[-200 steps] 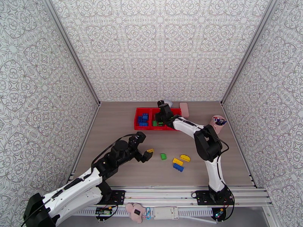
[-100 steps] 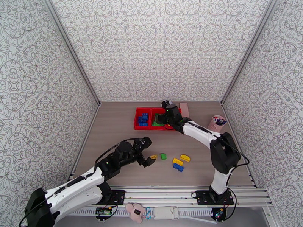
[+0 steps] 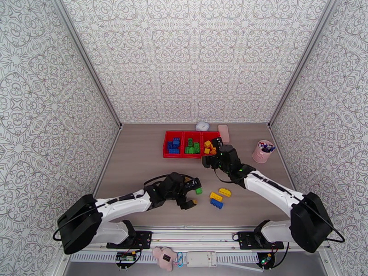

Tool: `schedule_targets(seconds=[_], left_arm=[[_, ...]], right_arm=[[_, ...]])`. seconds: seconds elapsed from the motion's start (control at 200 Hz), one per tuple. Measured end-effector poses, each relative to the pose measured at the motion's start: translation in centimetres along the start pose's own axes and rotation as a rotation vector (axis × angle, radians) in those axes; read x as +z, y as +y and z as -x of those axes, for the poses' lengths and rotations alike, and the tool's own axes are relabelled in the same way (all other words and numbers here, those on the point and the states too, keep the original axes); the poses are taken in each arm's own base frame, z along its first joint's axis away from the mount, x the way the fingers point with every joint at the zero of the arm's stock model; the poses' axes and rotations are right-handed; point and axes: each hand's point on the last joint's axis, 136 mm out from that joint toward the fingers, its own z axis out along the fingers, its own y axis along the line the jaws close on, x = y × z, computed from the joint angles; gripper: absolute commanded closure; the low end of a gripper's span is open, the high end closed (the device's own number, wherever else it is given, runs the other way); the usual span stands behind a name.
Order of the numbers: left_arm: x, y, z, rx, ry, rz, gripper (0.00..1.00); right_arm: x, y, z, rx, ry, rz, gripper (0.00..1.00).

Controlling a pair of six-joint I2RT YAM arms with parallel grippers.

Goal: Sort the legos into containers by color

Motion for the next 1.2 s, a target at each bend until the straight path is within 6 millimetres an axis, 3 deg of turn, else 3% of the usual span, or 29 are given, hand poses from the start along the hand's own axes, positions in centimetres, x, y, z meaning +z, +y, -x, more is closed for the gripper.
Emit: schedule_targets(seconds=[0.23, 0.615, 0.975, 1.2], left_arm=[[2.3, -0.4, -1.5, 0.016, 0.058, -0.058, 0.00], [4.8, 0.9, -1.7, -0.024, 0.066, -0.091, 0.05], [6.6, 1.1, -0.3, -0.025, 0.031, -0.143, 0.09], [7.4, 1.5, 0.5, -0.021, 0.007, -0.152, 0.20]], right_arm=[[-0.3, -0.7, -1.6, 0.004, 0.018, -0.020, 0.15], [0.3, -0.7, -1.9, 0.013, 0.025, -0.020, 0.15], [0.3, -0.7, -2.0, 0.013, 0.027, -0.020, 0.15], [0.3, -0.7, -2.0, 0.016, 0.027, -0.020, 0.15]])
